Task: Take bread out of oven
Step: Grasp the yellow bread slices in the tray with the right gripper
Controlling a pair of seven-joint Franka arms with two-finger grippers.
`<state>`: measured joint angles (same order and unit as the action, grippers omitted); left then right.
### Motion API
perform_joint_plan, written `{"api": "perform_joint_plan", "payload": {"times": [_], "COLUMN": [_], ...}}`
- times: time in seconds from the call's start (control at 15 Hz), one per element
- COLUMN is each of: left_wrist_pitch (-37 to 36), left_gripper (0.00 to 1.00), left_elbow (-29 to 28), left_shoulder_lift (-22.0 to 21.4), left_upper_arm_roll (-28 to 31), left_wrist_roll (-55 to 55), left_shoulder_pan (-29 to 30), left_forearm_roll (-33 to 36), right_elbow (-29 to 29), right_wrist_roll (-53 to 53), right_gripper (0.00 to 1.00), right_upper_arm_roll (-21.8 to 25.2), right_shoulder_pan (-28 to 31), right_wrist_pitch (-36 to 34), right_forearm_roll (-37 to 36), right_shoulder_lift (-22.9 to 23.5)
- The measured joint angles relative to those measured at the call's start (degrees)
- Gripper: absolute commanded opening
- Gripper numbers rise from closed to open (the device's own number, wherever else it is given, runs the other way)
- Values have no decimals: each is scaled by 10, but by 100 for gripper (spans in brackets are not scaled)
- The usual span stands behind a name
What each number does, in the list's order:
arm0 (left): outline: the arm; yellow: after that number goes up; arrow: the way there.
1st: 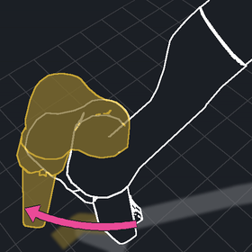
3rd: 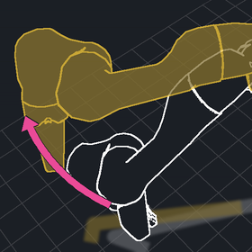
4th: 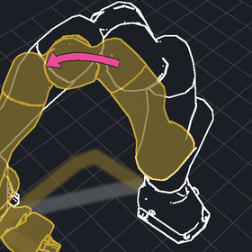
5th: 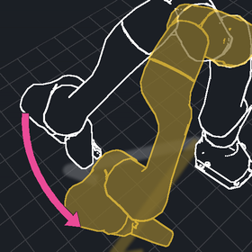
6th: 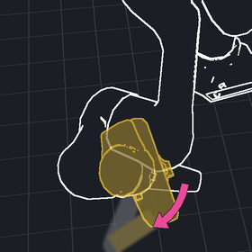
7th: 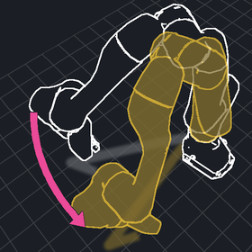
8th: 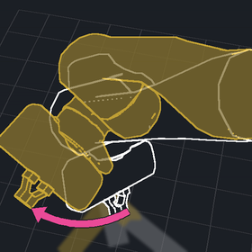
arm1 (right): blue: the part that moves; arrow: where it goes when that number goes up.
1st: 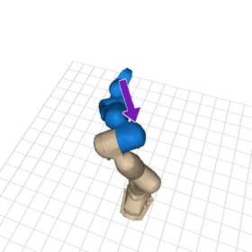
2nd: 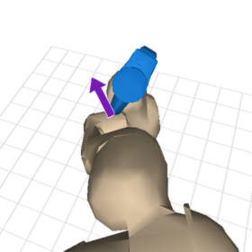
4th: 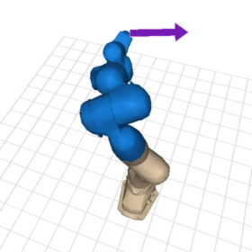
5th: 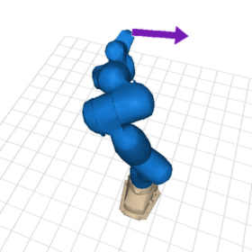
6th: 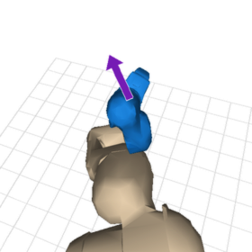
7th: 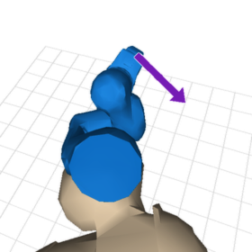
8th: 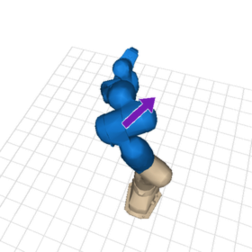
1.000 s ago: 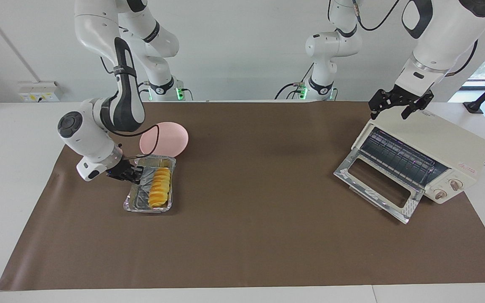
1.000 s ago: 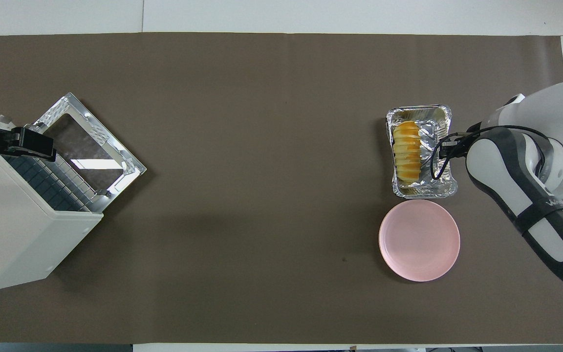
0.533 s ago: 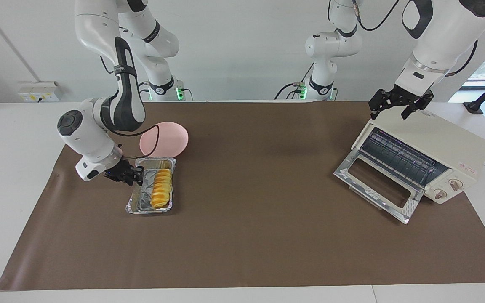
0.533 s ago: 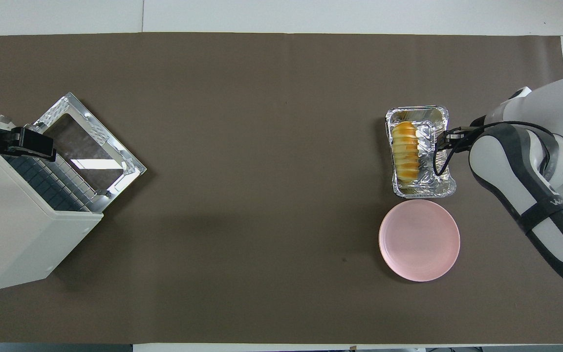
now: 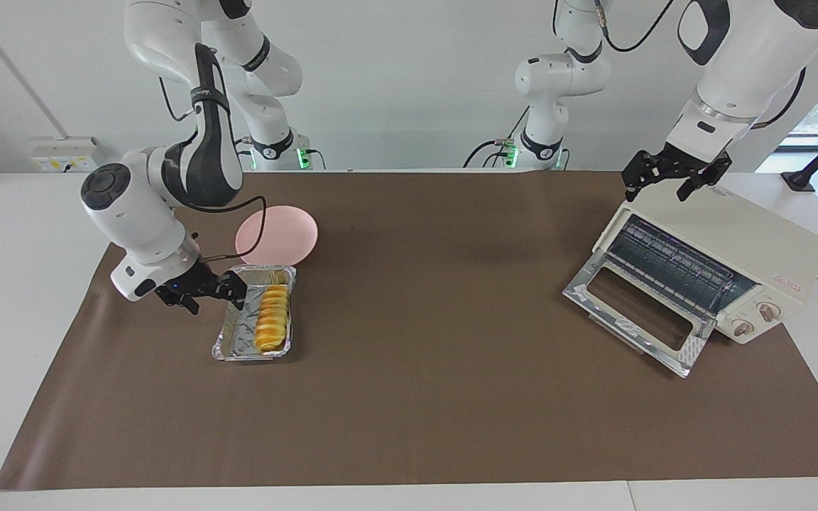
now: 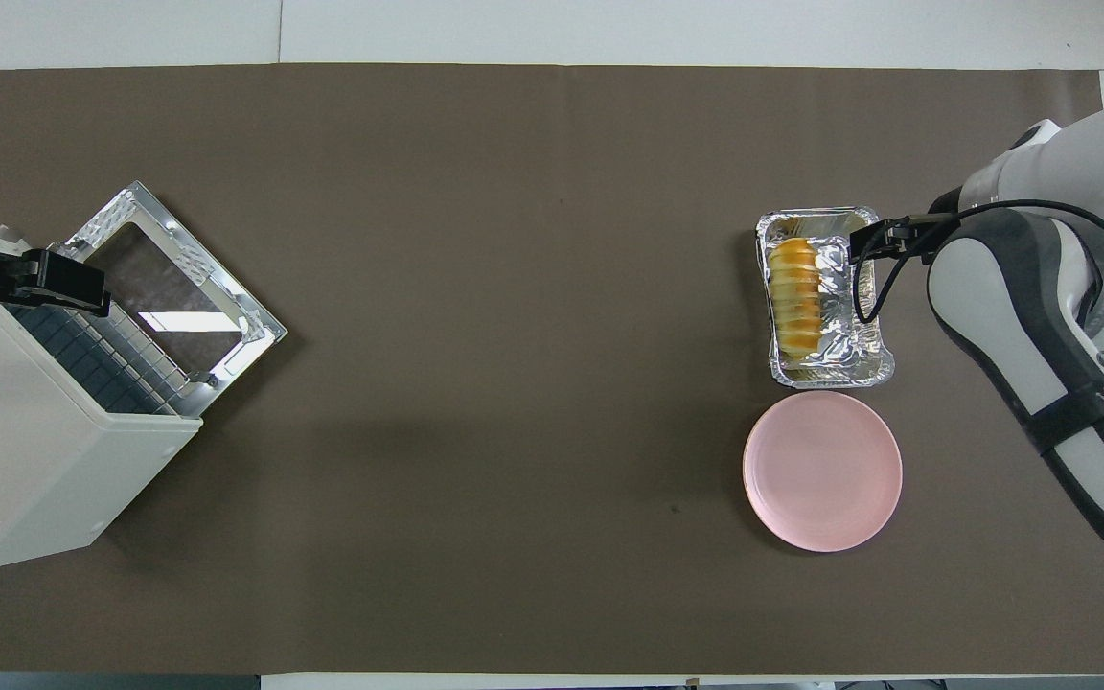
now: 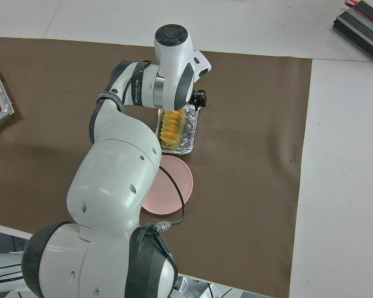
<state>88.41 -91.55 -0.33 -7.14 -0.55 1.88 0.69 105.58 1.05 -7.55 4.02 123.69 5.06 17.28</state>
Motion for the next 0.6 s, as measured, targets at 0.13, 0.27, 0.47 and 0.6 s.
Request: {"api": "perform_joint_plan", "payload": {"times": [0.13, 0.27, 0.47, 0.6], "left_wrist_pitch": [0, 0, 0, 0], "left_gripper": [100, 100, 100, 100], "left_elbow": [0, 0, 0, 0], "left_shoulder_lift": [0, 0, 0, 0], "left_upper_arm_roll": [0, 0, 0, 0], "left_wrist_roll": [0, 0, 0, 0], "left_shoulder_pan": [0, 0, 0, 0], "left_forearm_roll": [0, 0, 0, 0], "right_elbow": [19, 36, 50, 57], "right_wrist_roll": [5, 5, 17, 27], "right_gripper": [96, 94, 86, 66], "right_upper_arm_roll": [0, 1, 0, 0], "right_shoulder_pan": [-6, -6, -14, -18], "right_wrist_pitch": [25, 38, 53, 60], "right_forearm_roll": [0, 0, 0, 0], "right_shoulder_lift": [5, 7, 7, 7]}}
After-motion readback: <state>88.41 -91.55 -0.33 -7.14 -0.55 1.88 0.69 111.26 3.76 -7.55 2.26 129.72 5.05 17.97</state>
